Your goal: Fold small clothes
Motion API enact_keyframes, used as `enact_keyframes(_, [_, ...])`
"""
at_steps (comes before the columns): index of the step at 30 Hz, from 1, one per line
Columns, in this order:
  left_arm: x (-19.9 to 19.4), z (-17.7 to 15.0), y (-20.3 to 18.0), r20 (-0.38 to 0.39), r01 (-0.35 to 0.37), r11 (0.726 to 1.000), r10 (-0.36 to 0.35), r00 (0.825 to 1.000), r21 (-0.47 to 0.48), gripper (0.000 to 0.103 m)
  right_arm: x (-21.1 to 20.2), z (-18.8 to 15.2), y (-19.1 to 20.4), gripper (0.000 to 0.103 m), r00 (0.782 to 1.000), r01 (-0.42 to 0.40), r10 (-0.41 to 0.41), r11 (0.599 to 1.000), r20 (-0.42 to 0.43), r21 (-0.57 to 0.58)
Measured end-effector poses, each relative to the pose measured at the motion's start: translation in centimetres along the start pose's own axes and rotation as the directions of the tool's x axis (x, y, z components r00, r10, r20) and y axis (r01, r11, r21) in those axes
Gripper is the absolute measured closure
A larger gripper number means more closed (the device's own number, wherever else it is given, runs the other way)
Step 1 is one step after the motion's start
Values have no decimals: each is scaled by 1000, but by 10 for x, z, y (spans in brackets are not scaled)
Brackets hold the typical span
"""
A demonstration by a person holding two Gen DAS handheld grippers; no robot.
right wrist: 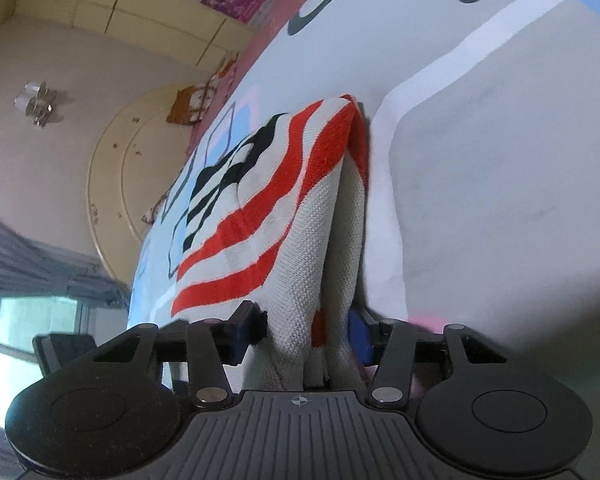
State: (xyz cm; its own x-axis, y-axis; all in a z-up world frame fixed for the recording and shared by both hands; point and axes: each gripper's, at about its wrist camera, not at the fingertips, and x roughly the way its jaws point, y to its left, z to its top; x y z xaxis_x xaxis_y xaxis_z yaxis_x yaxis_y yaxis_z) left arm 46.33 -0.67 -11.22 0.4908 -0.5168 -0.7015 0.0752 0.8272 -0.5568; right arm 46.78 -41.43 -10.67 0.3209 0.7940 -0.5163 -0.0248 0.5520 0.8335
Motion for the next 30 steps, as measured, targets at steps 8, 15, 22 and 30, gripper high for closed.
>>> enact_keyframes(8, [7, 4, -17, -16, -41, 996, 42, 999, 83, 23, 20, -8, 42, 64, 986, 167, -159, 968, 52, -188])
enact_keyframes(15, [3, 3, -50, 20, -112, 951, 111, 994, 288, 45, 20, -29, 77, 69, 949, 311, -280, 905, 144, -290])
enact_keyframes(22, [-18, 1, -58, 41, -72, 934, 61, 997, 349, 51, 24, -52, 124, 70, 914, 401, -337, 834, 227, -378])
enact_keyframes(30, [-55, 3, -56, 82, -49, 922, 19, 996, 384, 52, 28, -80, 171, 70, 892, 445, -344, 783, 293, -435])
